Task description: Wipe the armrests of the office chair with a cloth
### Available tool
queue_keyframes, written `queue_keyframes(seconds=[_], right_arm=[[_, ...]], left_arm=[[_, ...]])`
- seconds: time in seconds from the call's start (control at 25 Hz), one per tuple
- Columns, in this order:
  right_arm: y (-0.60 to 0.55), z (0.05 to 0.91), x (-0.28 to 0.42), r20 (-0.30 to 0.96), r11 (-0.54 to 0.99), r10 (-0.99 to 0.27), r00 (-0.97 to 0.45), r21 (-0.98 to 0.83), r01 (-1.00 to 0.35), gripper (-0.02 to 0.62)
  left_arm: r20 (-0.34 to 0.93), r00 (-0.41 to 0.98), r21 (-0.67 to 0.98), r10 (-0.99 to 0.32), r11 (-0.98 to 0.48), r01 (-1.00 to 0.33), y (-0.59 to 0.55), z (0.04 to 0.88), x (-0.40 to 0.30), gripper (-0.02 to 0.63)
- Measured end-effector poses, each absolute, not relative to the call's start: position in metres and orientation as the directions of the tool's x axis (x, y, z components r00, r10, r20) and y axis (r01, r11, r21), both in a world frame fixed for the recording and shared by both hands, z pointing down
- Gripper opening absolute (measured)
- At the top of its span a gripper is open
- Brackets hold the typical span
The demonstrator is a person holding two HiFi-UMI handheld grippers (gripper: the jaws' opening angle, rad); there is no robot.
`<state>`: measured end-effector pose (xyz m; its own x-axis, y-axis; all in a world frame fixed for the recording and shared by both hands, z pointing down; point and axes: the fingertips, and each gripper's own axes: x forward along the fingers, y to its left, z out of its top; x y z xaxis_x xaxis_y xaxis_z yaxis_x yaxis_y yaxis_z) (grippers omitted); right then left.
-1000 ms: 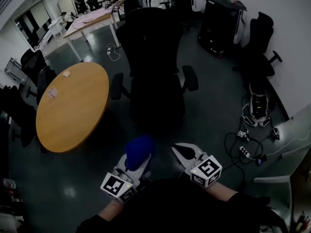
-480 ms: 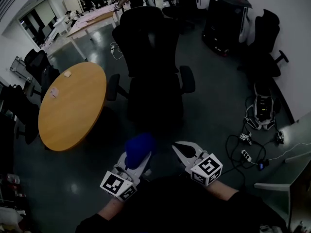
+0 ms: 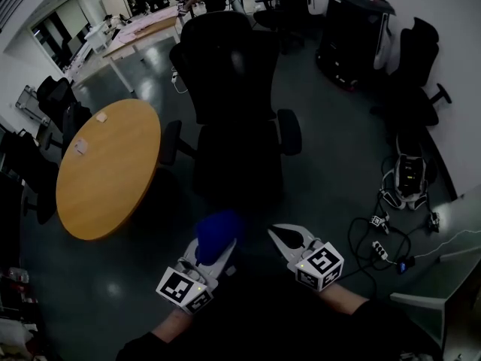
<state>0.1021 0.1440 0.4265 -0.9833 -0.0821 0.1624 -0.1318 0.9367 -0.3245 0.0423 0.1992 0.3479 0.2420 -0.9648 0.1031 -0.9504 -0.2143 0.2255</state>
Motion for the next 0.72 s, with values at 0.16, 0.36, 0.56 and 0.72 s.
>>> queue_keyframes(seconds=[0.16, 0.36, 0.56, 0.72], right_arm=[[0.124, 0.433, 0.074, 0.188, 0.937, -0.097, -0.977, -0.315, -0.154, 0.005], [0.092, 0.439, 0.014, 0.227, 0.933, -0.133, -0.965, -0.299, -0.199, 0.005], [0.068, 0.437, -0.079, 0.260, 0.937, -0.136, -0.956, -0.280, -0.209, 0.005], [0.047, 0.432, -0.145, 0.289, 0.928, -0.156, -0.945, -0.286, -0.240, 0.005]], left_arm=[[0.096, 0.257, 0.250, -0.962, -0.227, -0.941, 0.178, 0.357, 0.010, 0.109], [0.014, 0.276, 0.274, -0.961, -0.261, -0.926, 0.143, 0.349, -0.060, 0.109], [0.038, 0.274, 0.231, -0.961, -0.258, -0.938, 0.114, 0.353, -0.162, 0.109], [0.042, 0.276, 0.221, -0.960, -0.260, -0.940, 0.094, 0.349, -0.239, 0.109]])
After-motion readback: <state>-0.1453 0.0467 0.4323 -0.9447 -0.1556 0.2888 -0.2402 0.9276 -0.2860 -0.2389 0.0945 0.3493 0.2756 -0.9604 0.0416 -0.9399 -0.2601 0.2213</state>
